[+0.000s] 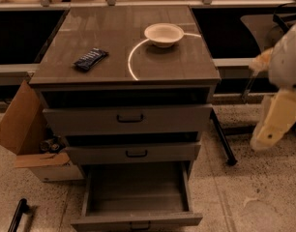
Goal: Close bottom drawer
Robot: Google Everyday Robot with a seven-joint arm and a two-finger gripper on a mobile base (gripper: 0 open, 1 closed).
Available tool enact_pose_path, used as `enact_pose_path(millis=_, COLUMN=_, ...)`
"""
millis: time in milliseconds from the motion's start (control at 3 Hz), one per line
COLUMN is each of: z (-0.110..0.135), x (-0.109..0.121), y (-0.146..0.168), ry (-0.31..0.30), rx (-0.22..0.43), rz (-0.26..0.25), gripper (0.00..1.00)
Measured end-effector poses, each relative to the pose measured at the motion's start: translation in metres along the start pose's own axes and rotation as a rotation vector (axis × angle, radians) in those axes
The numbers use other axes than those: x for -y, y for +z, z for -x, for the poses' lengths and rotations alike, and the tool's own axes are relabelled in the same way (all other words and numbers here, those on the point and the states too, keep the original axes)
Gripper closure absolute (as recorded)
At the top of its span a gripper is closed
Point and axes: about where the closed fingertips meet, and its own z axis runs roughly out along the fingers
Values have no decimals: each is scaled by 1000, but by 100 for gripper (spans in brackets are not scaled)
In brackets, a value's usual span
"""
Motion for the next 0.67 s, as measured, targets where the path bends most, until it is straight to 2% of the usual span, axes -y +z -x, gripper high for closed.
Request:
enact_pose_path(millis=333, z=-3, x=-42, y=54, ry=47, rx=141, rz=71, gripper=0)
enact_pose_path(millis=667, z=7, x=-98, y=122, ry=87, rx=235, rz=218, gripper=0)
